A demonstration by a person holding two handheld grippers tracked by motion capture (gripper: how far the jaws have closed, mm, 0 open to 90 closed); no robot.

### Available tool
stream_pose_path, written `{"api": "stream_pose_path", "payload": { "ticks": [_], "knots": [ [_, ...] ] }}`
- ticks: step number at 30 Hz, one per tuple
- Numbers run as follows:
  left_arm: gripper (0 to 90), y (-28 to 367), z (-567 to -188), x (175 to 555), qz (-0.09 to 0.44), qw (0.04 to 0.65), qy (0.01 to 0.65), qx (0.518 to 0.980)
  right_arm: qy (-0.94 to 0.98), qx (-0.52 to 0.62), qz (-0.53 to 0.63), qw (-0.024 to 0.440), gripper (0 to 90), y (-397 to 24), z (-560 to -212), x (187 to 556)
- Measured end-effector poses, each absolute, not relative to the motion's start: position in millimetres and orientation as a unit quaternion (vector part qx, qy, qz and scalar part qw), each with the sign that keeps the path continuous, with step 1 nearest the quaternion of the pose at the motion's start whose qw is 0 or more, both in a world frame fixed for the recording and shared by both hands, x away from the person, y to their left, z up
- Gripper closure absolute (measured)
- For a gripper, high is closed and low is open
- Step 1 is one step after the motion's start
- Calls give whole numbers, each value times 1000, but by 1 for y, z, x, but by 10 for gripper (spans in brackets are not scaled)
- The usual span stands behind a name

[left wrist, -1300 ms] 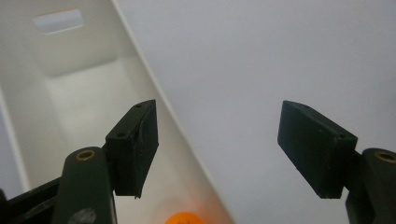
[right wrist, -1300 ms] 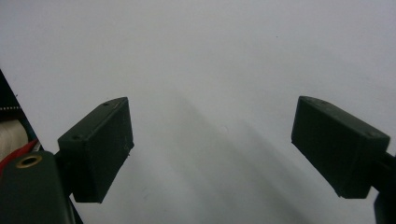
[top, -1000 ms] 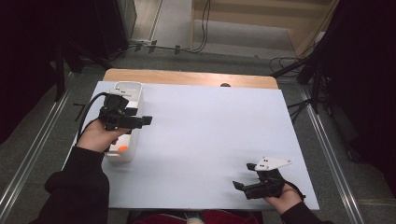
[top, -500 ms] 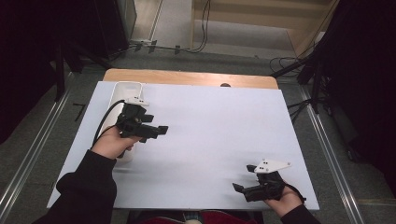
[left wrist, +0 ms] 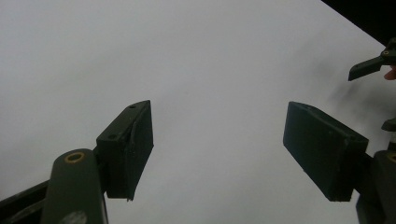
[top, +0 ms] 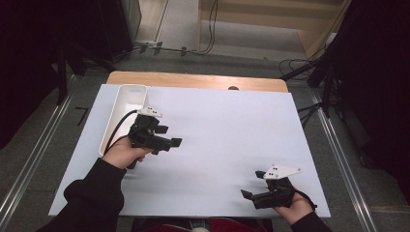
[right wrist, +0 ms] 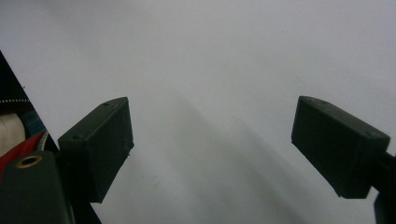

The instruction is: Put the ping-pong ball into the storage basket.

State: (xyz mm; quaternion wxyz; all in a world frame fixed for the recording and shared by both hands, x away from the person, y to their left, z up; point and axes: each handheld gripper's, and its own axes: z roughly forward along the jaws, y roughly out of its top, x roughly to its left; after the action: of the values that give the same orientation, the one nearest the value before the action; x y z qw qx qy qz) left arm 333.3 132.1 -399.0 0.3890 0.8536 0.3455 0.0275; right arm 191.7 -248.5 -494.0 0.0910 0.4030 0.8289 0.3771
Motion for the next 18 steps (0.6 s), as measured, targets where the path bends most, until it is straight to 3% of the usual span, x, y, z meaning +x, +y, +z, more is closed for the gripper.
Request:
{"api": "stream_pose_path", "payload": {
  "ticks": [18],
  "knots": [
    [247, 133, -419, 318, 35, 392, 327, 860, 828, 404, 377, 92, 115, -249, -494, 192]
  ]
}}
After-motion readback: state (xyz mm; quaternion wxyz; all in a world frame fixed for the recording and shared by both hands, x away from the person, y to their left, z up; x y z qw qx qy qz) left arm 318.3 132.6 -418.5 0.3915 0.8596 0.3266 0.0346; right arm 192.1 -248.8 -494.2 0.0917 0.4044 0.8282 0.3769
